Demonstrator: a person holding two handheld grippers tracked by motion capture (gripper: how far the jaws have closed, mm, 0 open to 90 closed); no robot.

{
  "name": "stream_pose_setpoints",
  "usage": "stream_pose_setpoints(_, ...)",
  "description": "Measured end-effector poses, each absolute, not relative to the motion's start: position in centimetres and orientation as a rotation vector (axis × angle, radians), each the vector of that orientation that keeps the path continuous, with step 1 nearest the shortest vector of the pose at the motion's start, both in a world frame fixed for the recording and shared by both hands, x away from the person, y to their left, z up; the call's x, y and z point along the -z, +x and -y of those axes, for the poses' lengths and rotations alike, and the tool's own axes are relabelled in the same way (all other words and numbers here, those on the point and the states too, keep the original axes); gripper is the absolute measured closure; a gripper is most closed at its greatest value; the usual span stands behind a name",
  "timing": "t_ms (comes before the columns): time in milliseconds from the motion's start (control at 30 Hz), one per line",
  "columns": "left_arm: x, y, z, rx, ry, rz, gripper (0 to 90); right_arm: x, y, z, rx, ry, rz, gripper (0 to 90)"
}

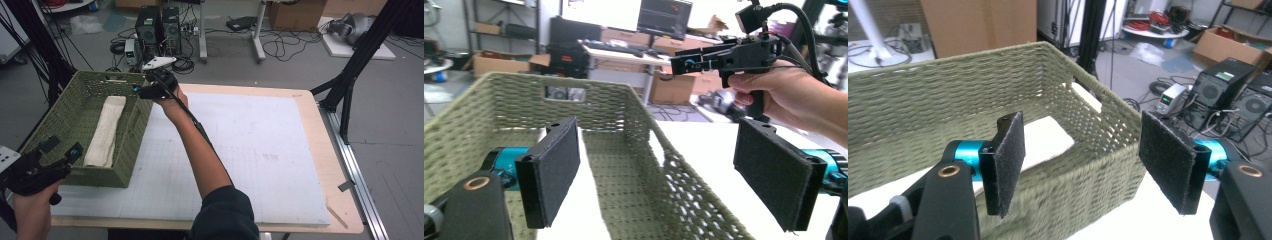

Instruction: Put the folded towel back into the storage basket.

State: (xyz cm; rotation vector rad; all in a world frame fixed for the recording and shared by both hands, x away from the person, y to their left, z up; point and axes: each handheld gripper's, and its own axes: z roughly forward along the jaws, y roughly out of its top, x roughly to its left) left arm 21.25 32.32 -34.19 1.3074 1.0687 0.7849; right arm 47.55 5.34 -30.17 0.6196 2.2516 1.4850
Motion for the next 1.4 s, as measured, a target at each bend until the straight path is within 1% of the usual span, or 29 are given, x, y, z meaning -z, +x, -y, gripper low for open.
stream_pose_setpoints(367, 34.2, 22.3, -30.3, -0.735, 1.385, -1.005, 19.5, 30.3, 44.9, -0.3, -1.537, 0.618, -2.221, 34.4)
stream_pose_setpoints(667, 34.3, 23.2, -28.5, -0.698, 1.427, -0.968, 19.3, 31.2, 43.1, 4.4, -1.568, 0.659, -2.181, 33.0)
stream_pose_setpoints(933, 34.2, 24.2, -26.8, -0.656, 1.457, -0.919, 19.3, 31.7, 41.9, 8.3, -1.568, 0.709, -2.146, 20.2)
stream_pose_setpoints(1400, 34.3, 26.2, -22.6, -0.561, 1.517, -0.827, 19.3, 32.6, 38.6, 15.0, -1.51, 0.757, -2.121, 16.8)
